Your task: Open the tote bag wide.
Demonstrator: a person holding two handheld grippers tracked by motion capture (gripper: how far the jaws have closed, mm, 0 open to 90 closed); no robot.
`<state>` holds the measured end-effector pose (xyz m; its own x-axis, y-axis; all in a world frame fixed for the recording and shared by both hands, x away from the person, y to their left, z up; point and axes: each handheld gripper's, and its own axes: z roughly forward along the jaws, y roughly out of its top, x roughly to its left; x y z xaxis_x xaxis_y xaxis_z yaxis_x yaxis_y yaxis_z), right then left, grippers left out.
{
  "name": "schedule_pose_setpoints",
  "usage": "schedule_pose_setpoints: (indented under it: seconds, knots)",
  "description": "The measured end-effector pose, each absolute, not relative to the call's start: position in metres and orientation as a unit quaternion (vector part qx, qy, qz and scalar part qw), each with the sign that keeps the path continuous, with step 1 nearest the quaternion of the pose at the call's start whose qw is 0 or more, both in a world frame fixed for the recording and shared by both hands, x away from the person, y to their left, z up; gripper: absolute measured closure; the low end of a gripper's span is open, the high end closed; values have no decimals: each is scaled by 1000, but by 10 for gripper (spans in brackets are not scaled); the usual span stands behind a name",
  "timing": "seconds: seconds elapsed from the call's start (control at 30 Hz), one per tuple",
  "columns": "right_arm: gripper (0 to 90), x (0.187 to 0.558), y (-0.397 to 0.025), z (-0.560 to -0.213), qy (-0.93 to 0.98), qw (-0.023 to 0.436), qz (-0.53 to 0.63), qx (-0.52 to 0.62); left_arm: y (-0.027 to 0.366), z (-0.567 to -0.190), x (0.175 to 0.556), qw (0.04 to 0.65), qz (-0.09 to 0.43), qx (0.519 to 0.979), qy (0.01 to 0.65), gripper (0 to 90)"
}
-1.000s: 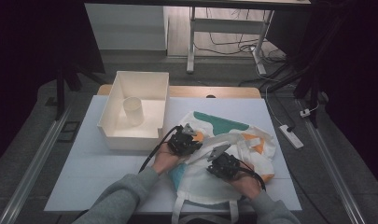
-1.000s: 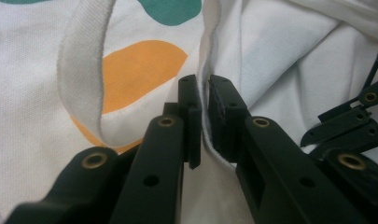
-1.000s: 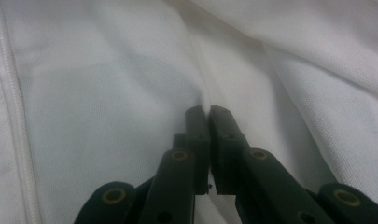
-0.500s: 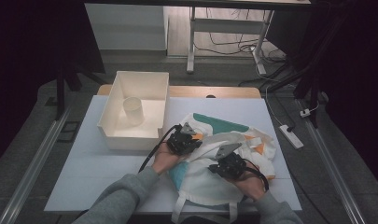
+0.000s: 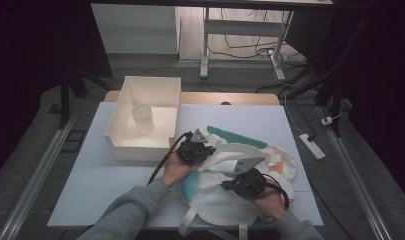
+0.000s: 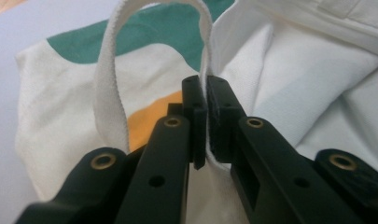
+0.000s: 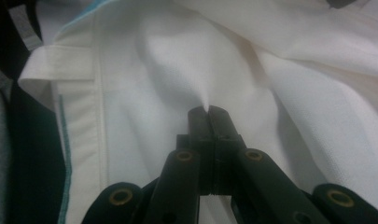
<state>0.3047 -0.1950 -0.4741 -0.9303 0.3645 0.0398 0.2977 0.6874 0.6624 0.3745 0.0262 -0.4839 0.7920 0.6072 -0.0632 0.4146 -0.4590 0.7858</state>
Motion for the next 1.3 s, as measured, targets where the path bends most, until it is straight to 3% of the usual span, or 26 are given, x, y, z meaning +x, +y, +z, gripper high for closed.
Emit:
schedule_pose_setpoints:
  seconds: [0.5, 0.67, 1.17, 1.27, 1.3]
  knots:
    - [898, 263, -191, -463, 912, -12, 381, 149, 24, -481, 371, 432, 113, 843, 300, 860]
    - [897, 264, -190, -472, 916, -26, 370, 155, 23, -483, 372, 430, 111, 844, 301, 859]
    - [893, 265, -181, -486, 928, -24, 338, 154, 22, -484, 372, 428, 108, 847, 298, 844]
    - [877, 264, -182, -484, 927, -17, 343, 149, 22, -483, 371, 428, 111, 847, 296, 838]
    - [788, 264, -185, -480, 922, -11, 358, 147, 22, -483, 371, 428, 111, 846, 297, 833]
